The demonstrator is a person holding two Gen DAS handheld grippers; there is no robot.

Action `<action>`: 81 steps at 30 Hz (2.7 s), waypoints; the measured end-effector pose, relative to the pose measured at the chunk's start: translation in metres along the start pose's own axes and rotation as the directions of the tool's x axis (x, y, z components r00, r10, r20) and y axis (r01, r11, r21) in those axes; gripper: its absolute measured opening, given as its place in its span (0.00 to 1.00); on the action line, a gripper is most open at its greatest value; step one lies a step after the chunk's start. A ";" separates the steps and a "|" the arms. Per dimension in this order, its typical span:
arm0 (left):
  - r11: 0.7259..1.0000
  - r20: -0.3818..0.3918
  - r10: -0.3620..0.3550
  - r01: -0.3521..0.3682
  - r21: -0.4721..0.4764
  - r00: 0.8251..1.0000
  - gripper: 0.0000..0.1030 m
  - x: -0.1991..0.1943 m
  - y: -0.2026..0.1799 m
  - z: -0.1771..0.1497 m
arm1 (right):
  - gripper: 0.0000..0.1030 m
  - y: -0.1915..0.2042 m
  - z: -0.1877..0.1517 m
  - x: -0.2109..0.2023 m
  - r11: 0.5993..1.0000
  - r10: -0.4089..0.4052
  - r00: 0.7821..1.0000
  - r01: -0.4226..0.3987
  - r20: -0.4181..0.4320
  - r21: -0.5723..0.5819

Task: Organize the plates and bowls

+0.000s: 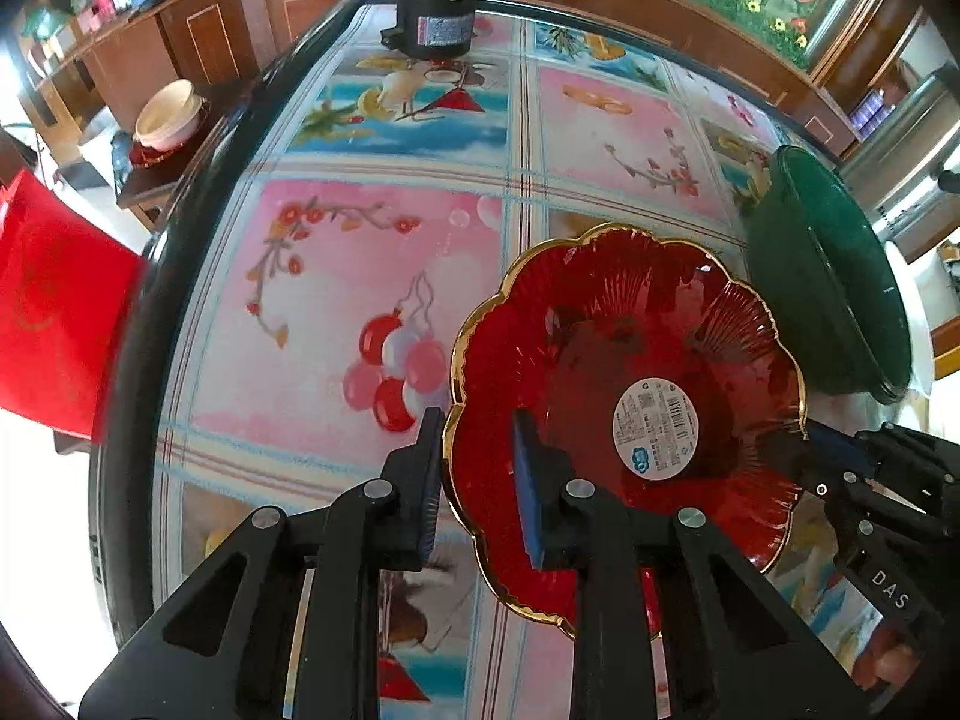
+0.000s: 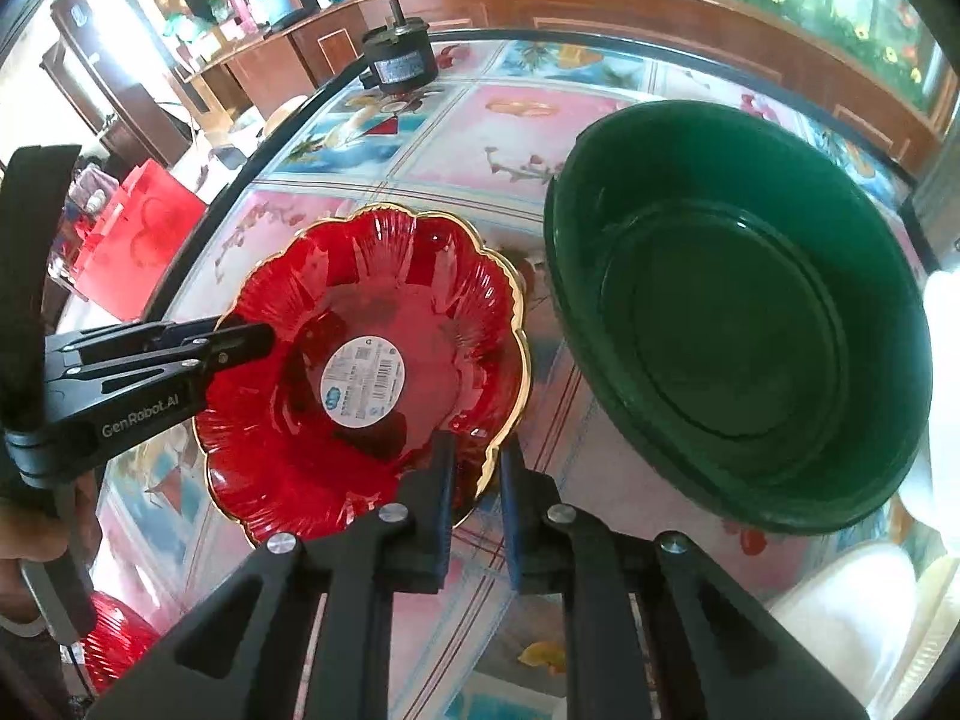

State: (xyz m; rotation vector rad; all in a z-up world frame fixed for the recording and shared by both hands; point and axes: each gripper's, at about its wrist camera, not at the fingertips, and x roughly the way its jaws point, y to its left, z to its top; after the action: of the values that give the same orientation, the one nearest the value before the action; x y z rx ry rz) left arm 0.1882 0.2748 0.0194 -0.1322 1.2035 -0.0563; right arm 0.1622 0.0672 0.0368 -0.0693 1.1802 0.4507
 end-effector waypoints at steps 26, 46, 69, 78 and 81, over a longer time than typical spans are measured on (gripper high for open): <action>0.997 0.103 -0.021 0.029 -0.073 0.994 0.16 -0.126 0.037 -0.116 | 0.13 0.081 -0.058 -0.066 0.988 0.071 0.996 -0.062 0.059 -0.143; 0.996 0.193 -0.013 0.030 -0.084 0.981 0.16 -0.182 0.035 -0.237 | 0.16 0.125 -0.154 -0.102 0.971 0.117 0.990 -0.097 0.081 -0.218; 0.994 0.168 -0.027 0.044 -0.097 0.985 0.16 -0.173 0.033 -0.282 | 0.19 0.136 -0.202 -0.099 0.967 0.108 0.993 -0.092 0.054 -0.238; 0.995 0.128 0.002 0.011 -0.102 0.992 0.16 -0.154 0.038 -0.281 | 0.22 0.140 -0.201 -0.089 0.965 0.101 0.995 -0.092 0.023 -0.245; 0.995 0.117 0.024 -0.012 -0.103 0.993 0.17 -0.148 0.040 -0.282 | 0.22 0.143 -0.200 -0.087 0.963 0.100 0.995 -0.093 0.014 -0.252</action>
State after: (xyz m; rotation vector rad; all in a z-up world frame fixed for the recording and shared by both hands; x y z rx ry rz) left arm -0.1291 0.3106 0.0518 -0.2115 1.0895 0.0288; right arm -0.0931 0.1140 0.0629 -0.2246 1.0983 0.6845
